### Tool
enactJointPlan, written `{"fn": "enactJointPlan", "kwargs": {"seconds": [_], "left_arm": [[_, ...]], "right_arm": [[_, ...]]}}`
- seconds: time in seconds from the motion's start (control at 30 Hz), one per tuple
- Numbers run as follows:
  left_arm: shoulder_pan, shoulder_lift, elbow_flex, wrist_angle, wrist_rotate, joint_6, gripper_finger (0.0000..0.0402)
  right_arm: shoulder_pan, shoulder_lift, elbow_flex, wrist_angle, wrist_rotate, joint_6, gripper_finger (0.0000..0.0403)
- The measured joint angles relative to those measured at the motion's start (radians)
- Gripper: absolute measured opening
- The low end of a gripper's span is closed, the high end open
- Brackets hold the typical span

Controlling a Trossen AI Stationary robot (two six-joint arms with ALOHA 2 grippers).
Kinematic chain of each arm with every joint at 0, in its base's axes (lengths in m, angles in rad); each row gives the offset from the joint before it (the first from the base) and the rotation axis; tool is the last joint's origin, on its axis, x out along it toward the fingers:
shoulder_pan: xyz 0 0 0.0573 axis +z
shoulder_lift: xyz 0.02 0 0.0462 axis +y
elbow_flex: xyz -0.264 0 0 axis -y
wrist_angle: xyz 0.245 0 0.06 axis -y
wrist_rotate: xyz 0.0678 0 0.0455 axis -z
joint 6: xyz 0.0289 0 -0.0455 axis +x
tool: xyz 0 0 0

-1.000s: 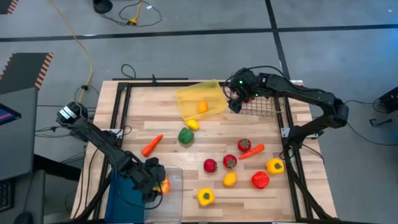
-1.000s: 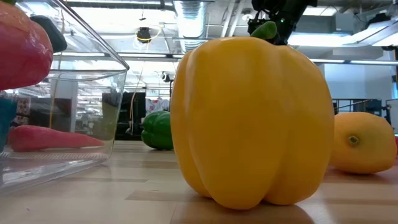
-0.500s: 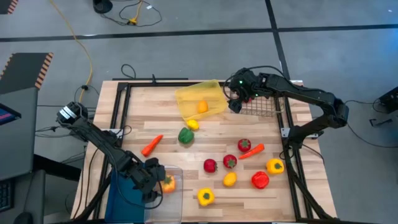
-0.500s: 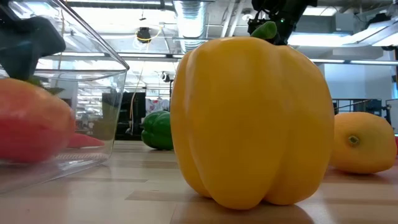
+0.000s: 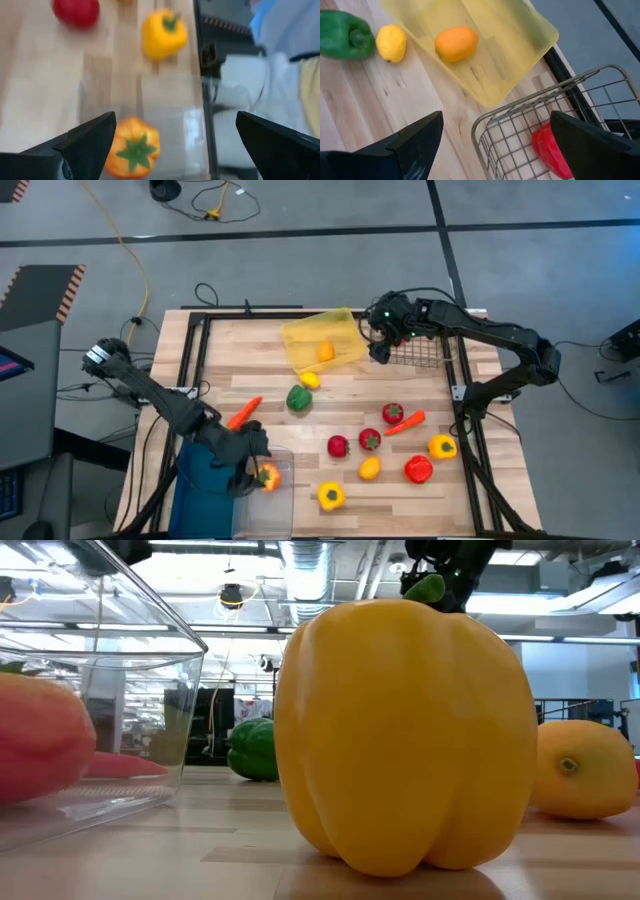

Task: Sort produce into baskets
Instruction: Put the top right red tomato into the transparent bin

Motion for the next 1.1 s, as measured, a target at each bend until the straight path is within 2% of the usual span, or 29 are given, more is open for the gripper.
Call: {"fn": "enactJointPlan", "kwargs": {"seconds": [0.17,0.33,0.67,0.8,1.1], "left_arm": [[0.065,-0.092,0.008,0.003,-0.010,0.057,0.0399],[0.119,-0.156,0.009,0.006,-0.069,0.144,0.0399],[0.205,-0.182,0.009,0.005,-0.172,0.336,0.0399],[0.235,-0.182,0.009,0.005,-0.185,0.405,0.0399],[0.342,-0.182,0.009,-0.070,-0.168,0.380,0.0399]], "right_arm": [[0.021,0.000,0.000,-0.023,0.000,0.000,0.0395],[0.057,0.000,0.000,-0.025,0.000,0.000,0.0395],[0.189,0.000,0.000,-0.042,-0.001,0.012,0.0395],[0.251,0.000,0.000,-0.074,-0.002,0.090,0.0395],[0.350,0.000,0.000,-0.285,-0.003,0.418,0.0395]]}}
